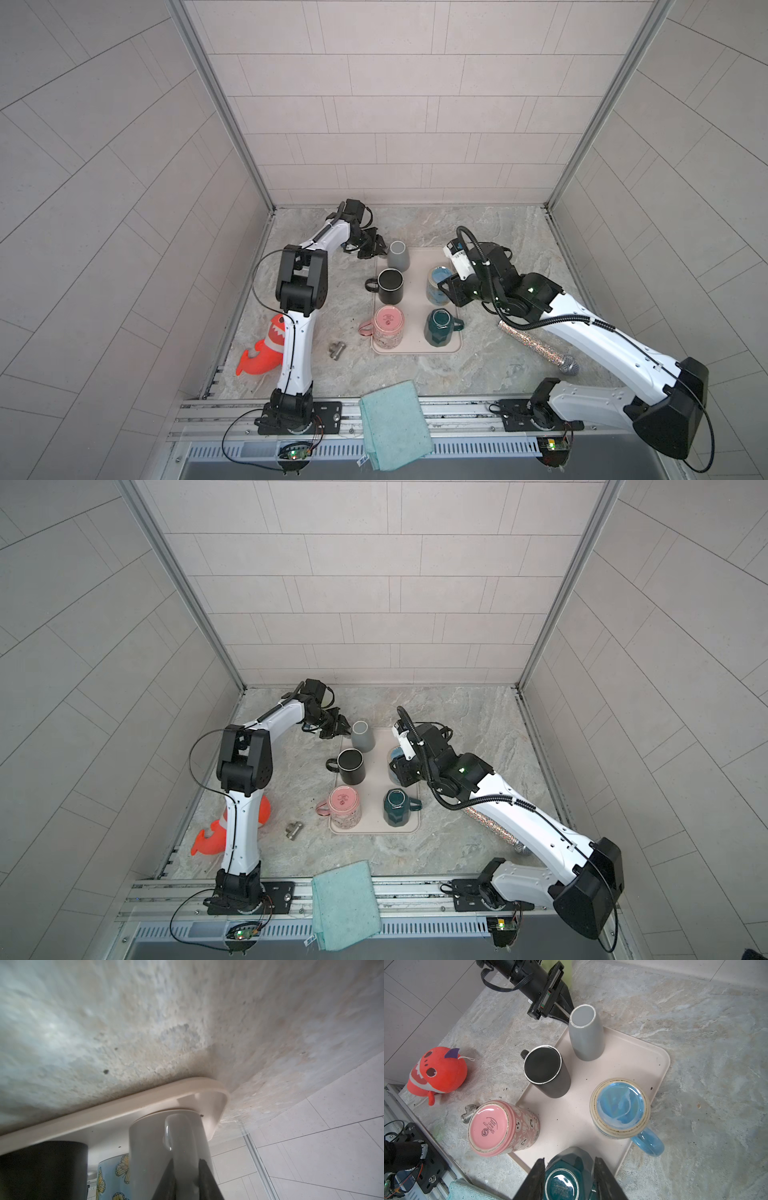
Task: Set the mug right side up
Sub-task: 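Lower the left gripper and close it on the grey mug, then lift the grey mug off the tray with the left gripper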
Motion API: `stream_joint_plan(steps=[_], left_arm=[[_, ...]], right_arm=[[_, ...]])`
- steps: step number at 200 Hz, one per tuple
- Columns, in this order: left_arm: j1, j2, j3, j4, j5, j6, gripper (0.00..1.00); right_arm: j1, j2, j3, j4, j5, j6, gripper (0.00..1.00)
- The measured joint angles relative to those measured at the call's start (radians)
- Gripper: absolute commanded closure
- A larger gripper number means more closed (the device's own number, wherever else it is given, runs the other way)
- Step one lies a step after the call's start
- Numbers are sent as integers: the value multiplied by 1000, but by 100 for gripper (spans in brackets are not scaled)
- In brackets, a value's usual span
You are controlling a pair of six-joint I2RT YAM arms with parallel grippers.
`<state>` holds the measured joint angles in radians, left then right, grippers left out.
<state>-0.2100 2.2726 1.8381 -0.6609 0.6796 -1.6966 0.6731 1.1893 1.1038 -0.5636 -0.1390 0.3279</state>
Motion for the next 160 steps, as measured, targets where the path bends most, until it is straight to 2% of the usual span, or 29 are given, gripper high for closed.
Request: stream_joint_plan(steps=[19, 83, 160], left_arm=[[0, 0, -5, 17, 3, 2, 100], [0, 0, -16, 92, 17, -14, 100], [-2, -2, -34, 296, 30, -5, 100]], right_arm=[[0, 0, -3, 5, 0, 4, 61], [0, -13, -32, 14, 1, 14, 61], [0, -14, -33, 14, 5, 18, 61]])
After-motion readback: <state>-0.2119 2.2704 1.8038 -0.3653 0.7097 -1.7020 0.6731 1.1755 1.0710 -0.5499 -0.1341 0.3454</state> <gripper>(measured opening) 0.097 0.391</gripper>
